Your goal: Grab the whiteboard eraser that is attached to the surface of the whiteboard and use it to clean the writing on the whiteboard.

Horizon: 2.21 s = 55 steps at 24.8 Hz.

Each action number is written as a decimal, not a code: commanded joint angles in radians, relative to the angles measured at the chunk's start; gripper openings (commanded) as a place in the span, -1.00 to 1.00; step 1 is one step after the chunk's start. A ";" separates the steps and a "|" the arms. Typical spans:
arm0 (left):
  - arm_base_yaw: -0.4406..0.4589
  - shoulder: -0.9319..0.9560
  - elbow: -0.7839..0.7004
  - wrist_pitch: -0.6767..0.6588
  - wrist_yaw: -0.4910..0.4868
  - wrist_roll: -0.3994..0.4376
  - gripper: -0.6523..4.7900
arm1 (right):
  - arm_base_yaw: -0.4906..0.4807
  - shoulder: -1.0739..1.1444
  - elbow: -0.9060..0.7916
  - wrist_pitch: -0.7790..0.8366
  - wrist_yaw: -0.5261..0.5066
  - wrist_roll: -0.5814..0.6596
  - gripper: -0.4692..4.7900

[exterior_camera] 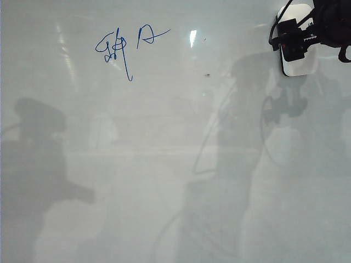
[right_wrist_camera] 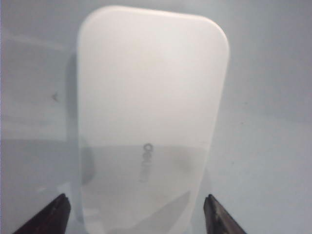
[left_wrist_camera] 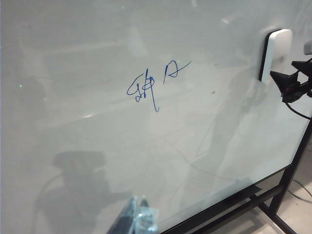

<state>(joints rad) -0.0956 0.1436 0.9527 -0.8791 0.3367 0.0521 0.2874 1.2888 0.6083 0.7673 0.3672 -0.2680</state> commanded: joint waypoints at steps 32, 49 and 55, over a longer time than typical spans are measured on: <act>0.000 0.000 0.003 0.012 0.000 0.000 -0.77 | 0.048 0.128 0.144 -0.031 0.056 -0.002 0.34; 0.000 0.000 0.003 0.012 0.000 0.000 -0.77 | 0.407 0.094 0.370 -0.399 0.114 -0.513 -0.06; 0.001 0.000 0.003 0.012 0.000 0.000 -0.77 | 0.534 0.192 0.621 -0.540 0.208 -0.657 -0.06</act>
<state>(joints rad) -0.0952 0.1432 0.9527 -0.8787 0.3367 0.0521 0.8040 1.4761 1.1866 0.2184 0.5571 -0.8841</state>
